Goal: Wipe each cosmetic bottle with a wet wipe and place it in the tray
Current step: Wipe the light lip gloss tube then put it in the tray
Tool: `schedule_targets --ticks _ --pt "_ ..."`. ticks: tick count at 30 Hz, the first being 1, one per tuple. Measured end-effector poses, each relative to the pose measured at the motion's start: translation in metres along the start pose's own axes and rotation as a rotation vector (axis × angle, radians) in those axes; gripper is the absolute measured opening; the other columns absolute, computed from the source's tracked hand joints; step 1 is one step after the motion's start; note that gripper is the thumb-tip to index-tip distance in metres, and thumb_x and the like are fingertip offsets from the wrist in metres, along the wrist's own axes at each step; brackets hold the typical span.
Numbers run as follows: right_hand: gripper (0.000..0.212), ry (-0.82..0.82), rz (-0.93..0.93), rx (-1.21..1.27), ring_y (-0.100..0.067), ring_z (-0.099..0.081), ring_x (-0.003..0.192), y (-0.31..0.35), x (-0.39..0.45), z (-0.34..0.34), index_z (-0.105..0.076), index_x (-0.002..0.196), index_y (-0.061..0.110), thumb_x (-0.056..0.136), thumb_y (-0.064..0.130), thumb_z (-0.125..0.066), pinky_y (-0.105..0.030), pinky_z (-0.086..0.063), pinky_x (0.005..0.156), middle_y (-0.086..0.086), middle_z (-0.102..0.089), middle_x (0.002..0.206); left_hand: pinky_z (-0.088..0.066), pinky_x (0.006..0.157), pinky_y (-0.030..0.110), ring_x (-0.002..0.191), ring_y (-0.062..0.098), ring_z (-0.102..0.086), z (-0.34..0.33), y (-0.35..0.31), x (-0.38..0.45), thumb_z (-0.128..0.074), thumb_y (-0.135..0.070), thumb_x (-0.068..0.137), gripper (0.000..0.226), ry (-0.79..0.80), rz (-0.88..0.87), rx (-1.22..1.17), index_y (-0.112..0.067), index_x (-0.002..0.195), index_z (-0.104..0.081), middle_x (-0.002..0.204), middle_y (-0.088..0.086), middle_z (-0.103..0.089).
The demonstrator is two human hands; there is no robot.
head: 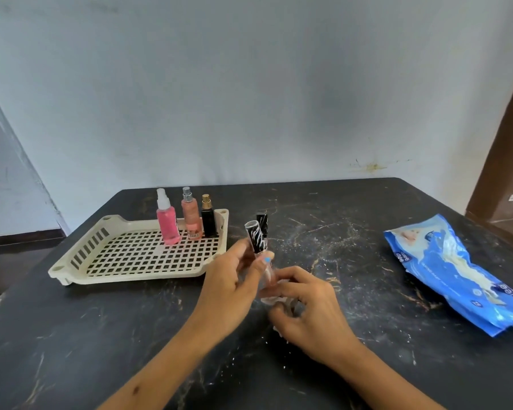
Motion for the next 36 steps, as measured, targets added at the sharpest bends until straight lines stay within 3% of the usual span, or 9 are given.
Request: schedule_targets --ticks 4,6,9,13,18,23,28,33,36 --pt "0.022 -0.087 0.091 0.004 0.001 -0.061 0.065 0.014 0.001 0.013 -0.079 0.078 0.018 0.070 0.020 -0.059 -0.008 -0.048 0.061 0.004 -0.066 0.115 -0.047 0.077 0.014 0.086 0.004 -0.066 0.006 0.010 0.002 -0.049 -0.015 0.094 0.016 -0.073 0.033 -0.202 -0.010 0.095 -0.064 0.082 -0.004 -0.071" --pt "0.019 -0.179 0.122 0.006 -0.006 -0.059 0.061 0.016 0.000 0.026 -0.079 0.078 0.017 0.072 0.019 -0.061 -0.014 -0.050 0.057 0.002 -0.065 0.116 -0.049 0.082 0.021 0.081 0.011 -0.066 0.011 0.020 0.000 -0.044 -0.016 0.095 0.020 -0.138 0.099 -0.309 -0.011 0.089 -0.062 0.073 -0.002 -0.068" --pt "0.018 -0.287 0.121 -0.018 -0.007 -0.061 0.066 0.012 0.000 0.038 -0.078 0.083 0.016 0.076 0.016 -0.062 -0.010 -0.050 0.062 0.002 -0.066 0.105 -0.052 0.061 0.030 0.056 0.013 -0.058 0.007 0.042 -0.008 -0.040 -0.017 0.097 0.024 -0.184 0.283 -0.501 -0.011 0.080 -0.057 0.060 0.001 -0.058" --pt "0.024 -0.326 0.082 -0.029 -0.006 -0.064 0.079 0.007 0.006 0.037 -0.073 0.099 0.020 0.080 0.012 -0.061 -0.012 -0.052 0.069 0.008 -0.066 0.096 -0.038 0.043 0.023 0.042 0.008 -0.045 -0.017 0.055 -0.017 -0.036 -0.020 0.099 0.027 -0.128 0.438 -0.610 -0.009 0.083 -0.055 0.060 0.000 -0.054" --pt "0.039 -0.323 -0.041 -0.008 -0.008 -0.062 0.083 -0.004 0.017 0.029 -0.065 0.093 0.025 0.077 -0.010 -0.070 -0.013 -0.050 0.071 0.013 -0.063 0.091 -0.037 0.040 0.020 0.043 0.008 -0.045 -0.025 0.059 -0.017 -0.034 -0.017 0.100 0.032 -0.126 0.486 -0.666 -0.012 0.083 -0.061 0.059 0.002 -0.053" --pt "0.023 -0.341 0.002 0.030 -0.006 -0.063 0.081 0.001 0.020 0.020 -0.073 0.088 0.017 0.078 -0.004 -0.070 -0.009 -0.048 0.070 0.010 -0.065 0.089 -0.046 0.052 0.019 0.060 0.009 -0.056 -0.025 0.063 -0.017 -0.036 -0.014 0.099 0.028 -0.126 0.491 -0.670 -0.008 0.101 -0.063 0.074 0.006 -0.062" --pt "0.017 -0.275 0.138 -0.001 -0.001 -0.064 0.092 0.014 0.014 0.007 -0.077 0.095 0.010 0.081 0.006 -0.068 -0.010 -0.050 0.081 0.003 -0.068 0.097 -0.051 0.067 0.022 0.084 0.015 -0.063 -0.027 0.066 -0.017 -0.041 -0.010 0.097 0.028 -0.102 0.477 -0.707 -0.010 0.116 -0.061 0.097 0.009 -0.069" --pt "0.025 -0.346 0.140 -0.044 -0.002 -0.062 0.100 0.009 0.015 0.017 -0.073 0.106 0.004 0.084 0.000 -0.064 -0.011 -0.049 0.087 -0.002 -0.066 0.105 -0.043 0.045 0.022 0.054 0.010 -0.051 -0.031 0.060 -0.017 -0.040 -0.011 0.097 0.029 -0.041 0.448 -0.677 -0.018 0.111 -0.064 0.068 0.001 -0.061" --pt "0.024 -0.349 0.154 -0.056 -0.003 -0.062 0.100 0.010 0.016 0.018 -0.073 0.107 0.004 0.084 0.001 -0.064 -0.012 -0.049 0.088 -0.001 -0.066 0.106 -0.039 0.039 0.021 0.048 0.010 -0.048 -0.033 0.060 -0.017 -0.040 -0.009 0.097 0.028 -0.037 0.469 -0.717 -0.019 0.108 -0.064 0.061 -0.001 -0.059"
Point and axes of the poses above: each hand's wrist, its own x-axis towards the middle knuckle, its own z-axis out of the back of the hand, y = z × x, the point moved 10 cm from there along x, towards the middle knuckle
